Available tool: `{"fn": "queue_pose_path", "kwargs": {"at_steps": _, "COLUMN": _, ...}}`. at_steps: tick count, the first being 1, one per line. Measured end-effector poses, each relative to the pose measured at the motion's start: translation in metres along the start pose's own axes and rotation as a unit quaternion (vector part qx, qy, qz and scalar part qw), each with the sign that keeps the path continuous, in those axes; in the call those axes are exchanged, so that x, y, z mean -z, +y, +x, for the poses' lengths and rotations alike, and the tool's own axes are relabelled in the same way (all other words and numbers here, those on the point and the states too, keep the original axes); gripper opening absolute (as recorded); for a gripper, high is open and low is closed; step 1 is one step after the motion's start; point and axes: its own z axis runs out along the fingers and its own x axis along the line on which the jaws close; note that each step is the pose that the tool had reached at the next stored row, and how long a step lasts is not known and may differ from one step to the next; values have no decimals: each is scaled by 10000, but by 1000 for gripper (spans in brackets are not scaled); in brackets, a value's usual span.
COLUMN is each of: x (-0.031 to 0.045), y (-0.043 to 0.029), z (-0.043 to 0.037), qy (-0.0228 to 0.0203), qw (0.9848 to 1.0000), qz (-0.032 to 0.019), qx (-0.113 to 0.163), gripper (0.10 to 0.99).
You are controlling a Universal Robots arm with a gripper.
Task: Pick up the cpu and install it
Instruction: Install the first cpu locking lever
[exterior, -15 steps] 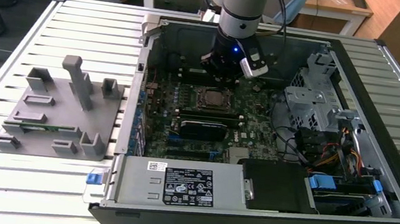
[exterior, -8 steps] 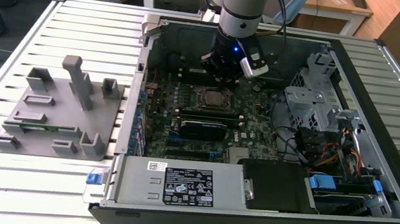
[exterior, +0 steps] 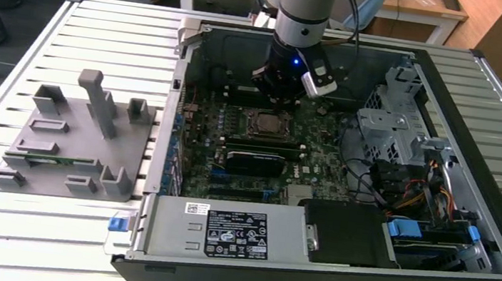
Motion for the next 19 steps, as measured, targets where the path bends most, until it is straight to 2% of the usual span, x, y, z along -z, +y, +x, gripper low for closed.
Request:
{"fn": "queue_pose_path", "kwargs": {"at_steps": 5, "x": -12, "y": -1, "z": 0, "qy": 1, "qw": 10000, "qz": 16, "qx": 0, "gripper": 106}}
{"fn": "queue_pose_path", "kwargs": {"at_steps": 19, "x": 1, "y": 0, "z": 0, "qy": -1, "qw": 10000, "qz": 19, "qx": 0, "gripper": 106}}
